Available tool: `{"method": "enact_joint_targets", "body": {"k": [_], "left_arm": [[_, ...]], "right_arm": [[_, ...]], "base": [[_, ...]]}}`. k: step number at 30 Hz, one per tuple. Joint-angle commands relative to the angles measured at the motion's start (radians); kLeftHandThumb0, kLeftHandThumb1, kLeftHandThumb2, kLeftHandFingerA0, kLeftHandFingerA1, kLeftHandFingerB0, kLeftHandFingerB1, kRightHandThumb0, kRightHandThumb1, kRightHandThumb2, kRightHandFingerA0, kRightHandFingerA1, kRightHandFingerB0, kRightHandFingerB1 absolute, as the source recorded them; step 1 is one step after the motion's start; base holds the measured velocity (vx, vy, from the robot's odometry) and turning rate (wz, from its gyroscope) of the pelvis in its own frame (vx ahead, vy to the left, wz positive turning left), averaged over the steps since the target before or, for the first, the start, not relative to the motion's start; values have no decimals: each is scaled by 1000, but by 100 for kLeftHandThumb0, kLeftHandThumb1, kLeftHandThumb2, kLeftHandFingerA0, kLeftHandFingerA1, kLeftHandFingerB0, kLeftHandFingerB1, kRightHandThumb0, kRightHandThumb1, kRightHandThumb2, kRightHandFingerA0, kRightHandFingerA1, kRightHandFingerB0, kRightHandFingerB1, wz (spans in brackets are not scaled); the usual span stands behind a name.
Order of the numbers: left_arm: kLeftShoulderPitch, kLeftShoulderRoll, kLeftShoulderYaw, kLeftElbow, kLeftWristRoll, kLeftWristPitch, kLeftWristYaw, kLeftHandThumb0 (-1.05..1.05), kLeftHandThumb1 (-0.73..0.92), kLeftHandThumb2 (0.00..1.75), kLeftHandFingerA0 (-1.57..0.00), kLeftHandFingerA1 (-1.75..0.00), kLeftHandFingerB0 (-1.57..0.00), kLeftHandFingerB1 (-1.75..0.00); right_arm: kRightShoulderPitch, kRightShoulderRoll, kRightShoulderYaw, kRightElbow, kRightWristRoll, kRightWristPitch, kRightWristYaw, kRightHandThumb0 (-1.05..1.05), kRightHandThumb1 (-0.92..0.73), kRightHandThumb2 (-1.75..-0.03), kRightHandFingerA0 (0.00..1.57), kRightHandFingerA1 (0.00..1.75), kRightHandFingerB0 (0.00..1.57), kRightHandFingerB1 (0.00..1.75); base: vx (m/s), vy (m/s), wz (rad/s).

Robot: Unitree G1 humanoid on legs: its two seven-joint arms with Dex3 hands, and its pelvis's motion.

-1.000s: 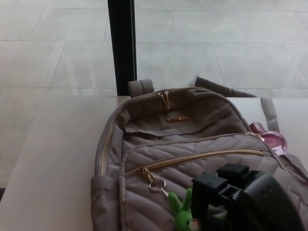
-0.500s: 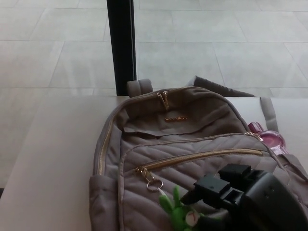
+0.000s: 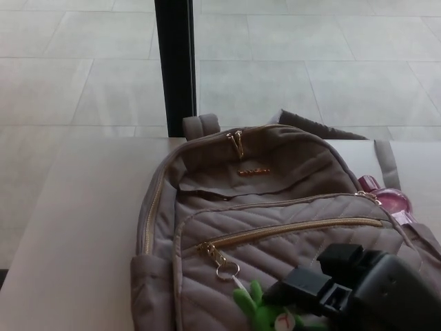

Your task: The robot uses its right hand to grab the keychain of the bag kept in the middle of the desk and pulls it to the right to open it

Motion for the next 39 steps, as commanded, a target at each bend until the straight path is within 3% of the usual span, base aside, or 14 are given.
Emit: {"method": "enact_joint_targets", "body": {"k": [1, 5, 8, 9, 10, 13, 16, 17, 18, 22, 29, 30, 31, 39], "left_arm": [[1, 13, 10, 4, 5, -28, 12, -62, 79, 64, -84, -71, -76, -55], [-1, 9, 19, 5, -2, -21, 12, -58, 80, 64, -86, -75, -75, -55], [-12, 9, 14, 6, 8, -13, 33, -56, 82, 63, -85, -75, -74, -54], [-10, 10, 8, 3, 15, -21, 38, -55, 82, 63, -85, -75, -74, -55], [-10, 10, 8, 3, 16, -22, 38, -55, 82, 63, -85, -75, -74, -55], [-5, 13, 1, -3, 24, -28, 48, -53, 83, 64, -85, -76, -75, -55], [-4, 13, 1, -4, 24, -32, 48, -52, 83, 65, -84, -79, -76, -57], [-5, 11, 4, -2, 21, -34, 51, -50, 83, 65, -86, -82, -78, -58], [-5, 10, 5, -3, 20, -33, 52, -49, 84, 65, -87, -85, -77, -58], [-7, 7, 10, -3, 15, -29, 58, -47, 83, 65, -85, -87, -76, -59], [-7, 7, 17, -4, 8, -37, 59, -46, 85, 66, -87, -98, -79, -62], [-6, 8, 15, -5, 11, -41, 59, -38, 65, 109, -86, -95, -74, -76], [-3, 9, 11, -9, 14, -49, 60, -45, 85, 65, -87, -99, -80, -63], [-2, 9, 1, -13, 25, -45, 75, -46, 84, 64, -88, -98, -81, -61]], "right_arm": [[38, -112, 44, 92, -87, -33, 135, -68, -73, -67, 98, 158, 46, 71], [29, -138, 68, 89, -53, -41, 182, -68, -71, -66, 91, 153, 35, 67], [6, -160, 74, 42, -65, -21, 260, -70, -70, -61, 81, 141, 9, 59], [-2, -173, 73, 7, -77, -2, 318, -72, -55, -95, 86, 123, 0, 47], [-3, -175, 74, 3, -77, 1, 324, -72, -55, -95, 86, 123, 0, 47], [-32, -192, 74, -32, -62, 8, 378, -64, -56, -65, 61, 144, 0, 16], [-54, -208, 79, -41, -65, -6, 391, -71, -49, -77, 62, 132, 0, 30], [-74, -221, 85, -47, -72, -20, 412, -58, -51, -61, 57, 152, 0, 21], [-88, -229, 87, -50, -76, -32, 418, -50, -51, -66, 60, 160, 0, 31], [-135, -257, 90, -57, -93, -70, 413, -38, -52, -81, 57, 169, 0, 32], [-195, -275, 90, -87, -61, -60, 478, -34, -56, -73, 53, 162, 4, 19], [-195, -273, 93, -96, -57, -48, 500, -37, -60, -71, 51, 162, 3, 23], [-194, -262, 101, -110, -56, -25, 534, -37, -54, -78, 60, 168, 0, 49], [-174, -195, 96, -75, -139, -9, 411, -64, -61, -66, 85, 157, 13, 60]], "base": [[0, 0, 0], [0, 0, 0], [0, 0, 0], [0, 0, 0], [0, 0, 0], [0, 0, 0], [0, 0, 0], [0, 0, 0], [0, 0, 0], [0, 0, 0], [0, 0, 0], [0, 0, 0], [0, 0, 0], [0, 0, 0]]}}
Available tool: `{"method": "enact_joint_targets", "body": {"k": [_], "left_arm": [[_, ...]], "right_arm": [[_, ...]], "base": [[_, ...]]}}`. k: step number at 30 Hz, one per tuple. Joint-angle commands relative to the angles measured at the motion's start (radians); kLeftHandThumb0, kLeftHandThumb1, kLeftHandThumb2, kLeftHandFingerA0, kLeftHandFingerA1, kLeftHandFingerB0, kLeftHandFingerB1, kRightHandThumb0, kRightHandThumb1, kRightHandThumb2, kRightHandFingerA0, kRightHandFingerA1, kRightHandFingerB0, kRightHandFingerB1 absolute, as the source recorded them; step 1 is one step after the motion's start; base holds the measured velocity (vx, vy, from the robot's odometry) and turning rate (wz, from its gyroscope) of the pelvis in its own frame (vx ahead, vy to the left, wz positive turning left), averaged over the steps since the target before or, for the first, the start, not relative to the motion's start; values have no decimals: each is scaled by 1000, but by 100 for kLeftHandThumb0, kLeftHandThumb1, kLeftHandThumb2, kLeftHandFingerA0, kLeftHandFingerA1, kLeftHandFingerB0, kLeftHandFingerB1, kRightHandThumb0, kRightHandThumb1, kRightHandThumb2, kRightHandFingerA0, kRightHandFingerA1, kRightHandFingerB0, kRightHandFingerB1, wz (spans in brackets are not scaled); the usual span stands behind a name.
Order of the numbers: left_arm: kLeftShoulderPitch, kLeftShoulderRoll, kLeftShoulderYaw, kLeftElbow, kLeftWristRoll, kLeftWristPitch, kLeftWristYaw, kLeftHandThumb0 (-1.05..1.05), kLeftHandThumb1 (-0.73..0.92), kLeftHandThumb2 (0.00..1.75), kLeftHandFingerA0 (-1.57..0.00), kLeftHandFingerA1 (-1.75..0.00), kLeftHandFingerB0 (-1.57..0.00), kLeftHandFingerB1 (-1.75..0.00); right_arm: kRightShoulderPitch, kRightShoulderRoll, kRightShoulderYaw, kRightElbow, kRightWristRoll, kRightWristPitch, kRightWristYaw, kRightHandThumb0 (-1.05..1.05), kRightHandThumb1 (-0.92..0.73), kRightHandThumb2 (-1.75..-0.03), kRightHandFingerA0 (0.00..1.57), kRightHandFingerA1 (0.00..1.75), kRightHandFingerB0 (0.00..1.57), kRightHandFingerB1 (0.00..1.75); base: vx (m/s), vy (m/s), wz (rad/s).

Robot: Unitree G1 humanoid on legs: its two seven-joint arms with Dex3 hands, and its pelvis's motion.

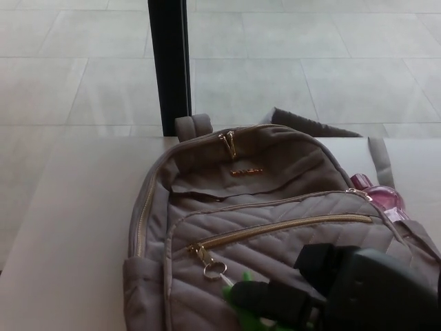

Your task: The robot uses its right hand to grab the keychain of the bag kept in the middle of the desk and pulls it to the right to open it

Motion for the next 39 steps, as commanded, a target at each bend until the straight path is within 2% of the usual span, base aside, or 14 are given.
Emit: {"method": "enact_joint_targets", "body": {"k": [1, 2, 3, 17, 18, 21, 23, 26, 28, 31, 32, 35, 37, 39], "left_arm": [[2, 17, 2, 1, 17, -32, 42, -47, 84, 64, -88, -98, -81, -61], [2, 16, 0, 3, 20, -41, 43, -47, 84, 64, -88, -97, -80, -61], [5, 19, -9, -1, 31, -49, 51, -49, 84, 65, -89, -97, -81, -62], [14, 23, -15, -3, 45, -85, 49, -59, 90, 67, -88, -92, -82, -61], [14, 21, -9, -5, 38, -87, 46, -61, 90, 67, -88, -93, -82, -62], [15, 21, -7, -9, 35, -85, 41, -61, 91, 67, -87, -93, -81, -61], [18, 22, -12, -13, 43, -93, 52, -62, 92, 68, -88, -92, -80, -60], [21, 23, -9, -16, 39, -97, 46, -65, 92, 70, -88, -94, -80, -61], [22, 22, -7, -17, 37, -101, 45, -67, 92, 72, -88, -93, -79, -61], [25, 22, -6, -18, 36, -107, 42, -70, 92, 73, -87, -93, -77, -61], [28, 23, -6, -19, 36, -112, 37, -70, 92, 73, -87, -93, -77, -61], [23, 16, 9, -14, 18, -100, 28, -69, 92, 72, -87, -93, -76, -62], [23, 11, 12, -11, 20, -100, 29, -70, 92, 72, -89, -94, -78, -63], [21, 10, 14, -4, 21, -102, 26, -70, 92, 73, -89, -92, -78, -63]], "right_arm": [[28, 9, 17, 47, -72, 23, 106, -65, -63, -65, 83, 160, 24, 61], [24, 15, 17, 52, -64, 22, 106, -70, -54, -100, 105, 134, 29, 65], [23, 20, 16, 62, -68, 2, 75, -65, -70, -68, 83, 160, 32, 64], [49, 83, 23, 138, 7, -151, -99, -64, -86, -65, 101, 175, 52, 74], [51, 93, 21, 141, 24, -151, -101, -56, -68, -113, 129, 139, 54, 77], [49, 100, 18, 143, 38, -159, -99, -55, -81, -68, 106, 175, 57, 80], [40, 121, 11, 170, 37, -205, -173, -49, -64, -84, 120, 175, 70, 125], [38, 138, 3, 176, 49, -203, -180, -43, -61, -102, 138, 175, 82, 145], [42, 144, -4, 169, 49, -189, -167, -48, -63, -102, 124, 175, 79, 175], [45, 150, -12, 161, 53, -175, -146, -48, -59, -118, 143, 175, 100, 154], [45, 152, -17, 151, 59, -158, -125, -47, -61, -108, 128, 175, 77, 173], [40, 150, -29, 137, 62, -144, -100, -49, -62, -111, 143, 175, 88, 146], [47, 160, -45, 133, 52, -137, -117, -53, -61, -102, 124, 175, 84, 175], [43, 167, -57, 135, 32, -131, -129, -52, -60, -108, 129, 175, 83, 167]], "base": [[0, 0, 0], [0, 0, 0], [0, 0, 0], [0, 0, 0], [0, 0, 0], [0, 0, 0], [0, 0, 0], [0, 0, 0], [0, 0, 0], [0, 0, 0], [0, 0, 0], [0, 0, 0], [0, 0, 0], [0, 0, 0]]}}
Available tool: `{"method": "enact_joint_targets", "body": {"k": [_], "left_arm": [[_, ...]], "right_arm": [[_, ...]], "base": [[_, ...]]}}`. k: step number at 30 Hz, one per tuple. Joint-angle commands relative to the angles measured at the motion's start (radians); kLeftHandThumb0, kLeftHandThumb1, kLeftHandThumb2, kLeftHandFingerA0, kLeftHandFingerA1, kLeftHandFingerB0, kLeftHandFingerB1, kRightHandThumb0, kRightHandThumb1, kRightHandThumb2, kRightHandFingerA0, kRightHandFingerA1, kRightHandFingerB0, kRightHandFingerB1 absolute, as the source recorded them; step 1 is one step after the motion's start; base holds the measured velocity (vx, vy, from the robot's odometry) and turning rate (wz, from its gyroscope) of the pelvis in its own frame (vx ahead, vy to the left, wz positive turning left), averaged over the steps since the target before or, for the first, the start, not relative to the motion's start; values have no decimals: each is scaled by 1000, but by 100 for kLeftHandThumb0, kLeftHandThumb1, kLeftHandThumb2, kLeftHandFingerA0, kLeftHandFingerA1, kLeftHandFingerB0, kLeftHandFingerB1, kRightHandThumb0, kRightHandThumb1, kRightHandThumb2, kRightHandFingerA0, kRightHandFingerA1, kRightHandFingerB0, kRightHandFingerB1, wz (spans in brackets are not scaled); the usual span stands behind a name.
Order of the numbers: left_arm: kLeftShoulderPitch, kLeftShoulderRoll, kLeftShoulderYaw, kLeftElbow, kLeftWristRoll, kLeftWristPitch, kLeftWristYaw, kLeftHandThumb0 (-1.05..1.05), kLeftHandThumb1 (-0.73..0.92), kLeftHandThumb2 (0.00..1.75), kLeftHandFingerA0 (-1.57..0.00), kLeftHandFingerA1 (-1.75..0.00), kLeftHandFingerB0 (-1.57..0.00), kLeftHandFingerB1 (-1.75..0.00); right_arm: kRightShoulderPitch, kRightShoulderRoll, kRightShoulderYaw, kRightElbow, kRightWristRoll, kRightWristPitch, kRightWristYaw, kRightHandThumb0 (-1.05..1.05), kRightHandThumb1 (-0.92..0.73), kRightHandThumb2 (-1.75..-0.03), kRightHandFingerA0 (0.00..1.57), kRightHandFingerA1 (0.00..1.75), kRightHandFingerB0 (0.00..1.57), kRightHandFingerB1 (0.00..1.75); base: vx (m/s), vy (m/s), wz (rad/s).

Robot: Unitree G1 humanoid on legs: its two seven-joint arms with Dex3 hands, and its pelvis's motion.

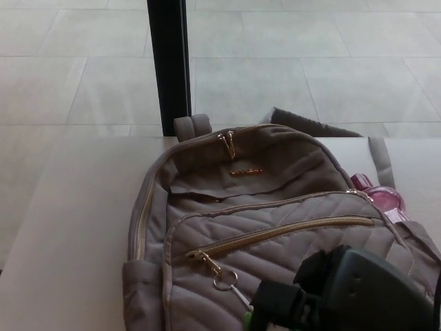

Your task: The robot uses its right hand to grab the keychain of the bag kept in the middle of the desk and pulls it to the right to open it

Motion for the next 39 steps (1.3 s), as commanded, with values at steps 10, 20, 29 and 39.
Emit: {"method": "enact_joint_targets", "body": {"k": [10, 20, 29, 39], "left_arm": [[2, 5, 18, 22, -7, -13, -17, -72, 92, 72, -87, -92, -75, -60], [1, 5, 29, 21, -7, -3, -32, -64, 76, 119, -83, -90, -72, -73], [2, 8, 20, 20, 5, -14, -26, -65, 77, 120, -83, -90, -72, -72], [18, 10, 12, 17, 13, -13, -12, -67, 78, 121, -82, -89, -73, -72]], "right_arm": [[-44, 21, -50, -10, 13, 67, 130, -54, -60, -115, 145, 175, 89, 127], [-194, 111, -82, 30, 146, 246, 290, -56, -52, -140, 132, 175, 92, 154], [-359, 145, -110, 116, 181, 342, 371, -44, -51, -129, 135, 175, 98, 145], [-310, 55, -182, 107, 210, 345, 420, -36, -48, -114, 107, 175, 86, 153]], "base": [[0, 0, 0], [0, 0, 0], [0, 0, 0], [0, 0, 0]]}}
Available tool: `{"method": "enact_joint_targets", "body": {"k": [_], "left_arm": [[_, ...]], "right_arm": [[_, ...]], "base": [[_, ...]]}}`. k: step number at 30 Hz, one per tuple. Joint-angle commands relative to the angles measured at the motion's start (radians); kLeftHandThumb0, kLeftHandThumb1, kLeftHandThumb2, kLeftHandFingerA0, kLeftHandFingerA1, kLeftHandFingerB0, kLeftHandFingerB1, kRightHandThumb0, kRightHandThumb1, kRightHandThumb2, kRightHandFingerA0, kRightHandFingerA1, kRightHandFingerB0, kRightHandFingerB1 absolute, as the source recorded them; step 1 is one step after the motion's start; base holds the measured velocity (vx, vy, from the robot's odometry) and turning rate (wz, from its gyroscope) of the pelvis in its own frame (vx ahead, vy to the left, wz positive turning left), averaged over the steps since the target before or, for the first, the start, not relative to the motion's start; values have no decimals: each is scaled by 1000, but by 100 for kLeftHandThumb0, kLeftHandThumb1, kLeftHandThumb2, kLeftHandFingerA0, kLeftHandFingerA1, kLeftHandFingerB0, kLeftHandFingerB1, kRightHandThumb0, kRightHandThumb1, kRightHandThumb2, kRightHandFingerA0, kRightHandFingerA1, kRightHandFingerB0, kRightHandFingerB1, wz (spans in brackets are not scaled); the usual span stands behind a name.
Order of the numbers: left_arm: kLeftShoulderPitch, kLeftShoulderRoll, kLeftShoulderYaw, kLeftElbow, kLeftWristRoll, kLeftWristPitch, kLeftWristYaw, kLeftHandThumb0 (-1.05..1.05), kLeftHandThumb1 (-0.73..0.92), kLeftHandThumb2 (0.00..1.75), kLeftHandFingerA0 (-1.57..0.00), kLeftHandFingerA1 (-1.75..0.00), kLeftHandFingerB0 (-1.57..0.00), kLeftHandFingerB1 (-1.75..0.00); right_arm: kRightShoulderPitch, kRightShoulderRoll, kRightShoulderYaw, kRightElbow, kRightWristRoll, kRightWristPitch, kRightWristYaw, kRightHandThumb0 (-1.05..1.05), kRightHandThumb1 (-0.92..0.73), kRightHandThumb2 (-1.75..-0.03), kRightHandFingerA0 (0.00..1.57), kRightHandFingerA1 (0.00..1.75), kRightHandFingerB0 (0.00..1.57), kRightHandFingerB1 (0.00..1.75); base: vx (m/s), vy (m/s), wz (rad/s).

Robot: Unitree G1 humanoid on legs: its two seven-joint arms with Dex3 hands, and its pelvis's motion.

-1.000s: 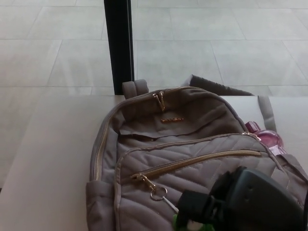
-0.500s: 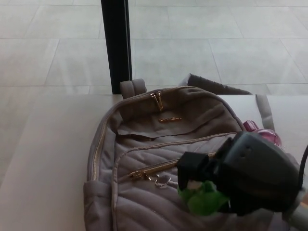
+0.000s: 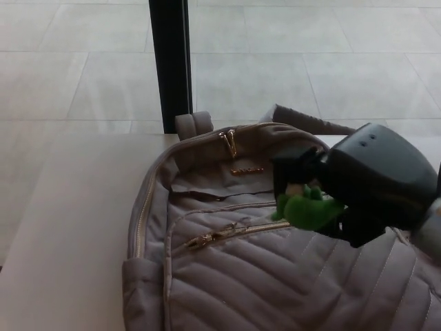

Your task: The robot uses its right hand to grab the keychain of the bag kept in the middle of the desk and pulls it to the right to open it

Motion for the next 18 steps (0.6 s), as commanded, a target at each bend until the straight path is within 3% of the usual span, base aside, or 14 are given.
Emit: {"method": "enact_joint_targets", "body": {"k": [1, 2, 3, 6, 7, 8, 10, 11, 12, 13, 14, 16, 17, 18], "left_arm": [[16, 13, -5, 6, 10, -29, 3, -65, 78, 121, -83, -90, -73, -72], [14, 15, -7, 7, 11, -21, 3, -66, 78, 122, -83, -90, -73, -71], [13, 15, -7, 8, 10, -18, 3, -78, 92, 75, -85, -93, -78, -62], [17, 13, -2, 4, 4, -17, 0, -77, 92, 76, -85, -93, -78, -61], [21, 13, -8, 0, 11, -18, 9, -66, 78, 122, -82, -90, -71, -72], [26, 15, -11, -1, 15, -23, 10, -67, 79, 122, -82, -89, -72, -72], [30, 15, -14, 3, 16, -21, 8, -68, 78, 122, -82, -89, -72, -71], [33, 13, -6, 3, 6, -31, 1, -70, 77, 121, -82, -90, -72, -72], [36, 12, -3, 3, 2, -34, -2, -80, 92, 74, -84, -91, -77, -62], [37, 12, -3, 4, 3, -32, 0, -80, 92, 74, -84, -91, -77, -62], [37, 13, -1, 3, 0, -25, -9, -70, 78, 122, -81, -90, -73, -72], [39, 13, 2, 5, -3, -25, -13, -70, 78, 122, -80, -90, -71, -72], [39, 13, 0, 5, 0, -24, -11, -79, 92, 76, -82, -90, -75, -61], [39, 15, -7, 5, 10, -27, 1, -79, 92, 76, -84, -92, -75, -61]], "right_arm": [[41, -91, -64, -2, 36, 10, 47, -37, -46, -117, 103, 175, 77, 164], [49, -106, -77, 0, 38, 11, 51, -35, -47, -115, 101, 175, 81, 162], [55, -119, -88, 13, 44, -5, 39, -35, -44, -117, 99, 175, 79, 165], [83, -156, -120, 41, 50, -33, 13, -32, -45, -117, 100, 175, 69, 171], [106, -182, -141, 61, 57, -56, 1, -29, -41, -117, 97, 175, 69, 168], [137, -218, -167, 88, 61, -86, -10, -29, -40, -117, 94, 175, 75, 162], [173, -261, -188, 110, 42, -118, -32, -27, -42, -111, 96, 175, 72, 166], [187, -283, -198, 122, 39, -125, -30, -28, -44, -111, 95, 175, 70, 165], [197, -298, -204, 129, 40, -129, -28, -25, -42, -112, 92, 175, 75, 160], [204, -310, -210, 134, 39, -134, -30, -25, -42, -112, 92, 175, 75, 160], [222, -340, -239, 173, 46, -163, -55, -23, -41, -110, 93, 175, 69, 162], [222, -355, -245, 191, 48, -175, -60, -22, -42, -108, 91, 175, 66, 164], [224, -378, -260, 206, 35, -175, -67, -23, -48, -100, 92, 175, 71, 157], [224, -407, -279, 228, 12, -169, -79, -22, -45, -101, 90, 175, 70, 157]], "base": [[0, 0, 0], [0, 0, 0], [0, 0, 0], [0, 0, 0], [0, 0, 0], [0, 0, 0], [0, 0, 0], [0, 0, 0], [0, 0, 0], [0, 0, 0], [0, 0, 0], [0, 0, 0], [0, 0, 0], [0, 0, 0]]}}
